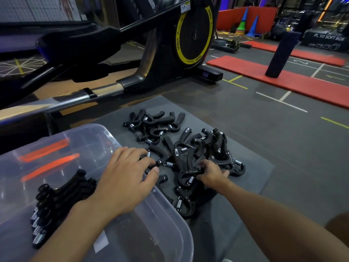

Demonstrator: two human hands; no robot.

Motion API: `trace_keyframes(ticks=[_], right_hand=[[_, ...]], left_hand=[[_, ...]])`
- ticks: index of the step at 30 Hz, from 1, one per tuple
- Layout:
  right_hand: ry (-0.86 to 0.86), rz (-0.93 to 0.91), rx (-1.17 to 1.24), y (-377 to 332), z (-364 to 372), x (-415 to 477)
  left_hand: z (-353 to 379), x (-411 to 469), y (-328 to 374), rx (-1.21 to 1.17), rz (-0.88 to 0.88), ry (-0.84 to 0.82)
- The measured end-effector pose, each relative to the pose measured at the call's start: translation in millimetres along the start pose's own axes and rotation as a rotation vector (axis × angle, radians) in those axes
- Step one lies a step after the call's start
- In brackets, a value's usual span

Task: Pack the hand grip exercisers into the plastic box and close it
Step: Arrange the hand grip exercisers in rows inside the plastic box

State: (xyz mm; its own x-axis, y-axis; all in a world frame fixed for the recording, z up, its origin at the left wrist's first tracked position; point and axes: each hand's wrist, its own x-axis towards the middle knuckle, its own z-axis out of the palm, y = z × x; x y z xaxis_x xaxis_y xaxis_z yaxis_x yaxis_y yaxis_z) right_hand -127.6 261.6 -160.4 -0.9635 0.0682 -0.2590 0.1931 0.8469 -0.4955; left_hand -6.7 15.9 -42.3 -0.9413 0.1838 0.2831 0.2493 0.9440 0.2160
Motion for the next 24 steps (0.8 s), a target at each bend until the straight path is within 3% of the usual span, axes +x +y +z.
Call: trace_keyframes(ticks=[5, 12, 17, 24], right_hand=[[0.081, -0.137, -0.033, -2, -2, 1], [0.071, -0.329, 0.14, -13, -9, -9], [0.203, -0.388, 0.195, -42, -29, -23], [0.278, -0.504, 0.388, -106, -73, -61]], left_hand=[[2, 1, -1, -0.01, -0.005, -0.008], [3, 2, -2, -0.057, -0.013, -0.011], [-2, 0, -1, -0.155, -0.014, -0.021], [-30, 4, -1, -0.338, -0.087, 0.132]])
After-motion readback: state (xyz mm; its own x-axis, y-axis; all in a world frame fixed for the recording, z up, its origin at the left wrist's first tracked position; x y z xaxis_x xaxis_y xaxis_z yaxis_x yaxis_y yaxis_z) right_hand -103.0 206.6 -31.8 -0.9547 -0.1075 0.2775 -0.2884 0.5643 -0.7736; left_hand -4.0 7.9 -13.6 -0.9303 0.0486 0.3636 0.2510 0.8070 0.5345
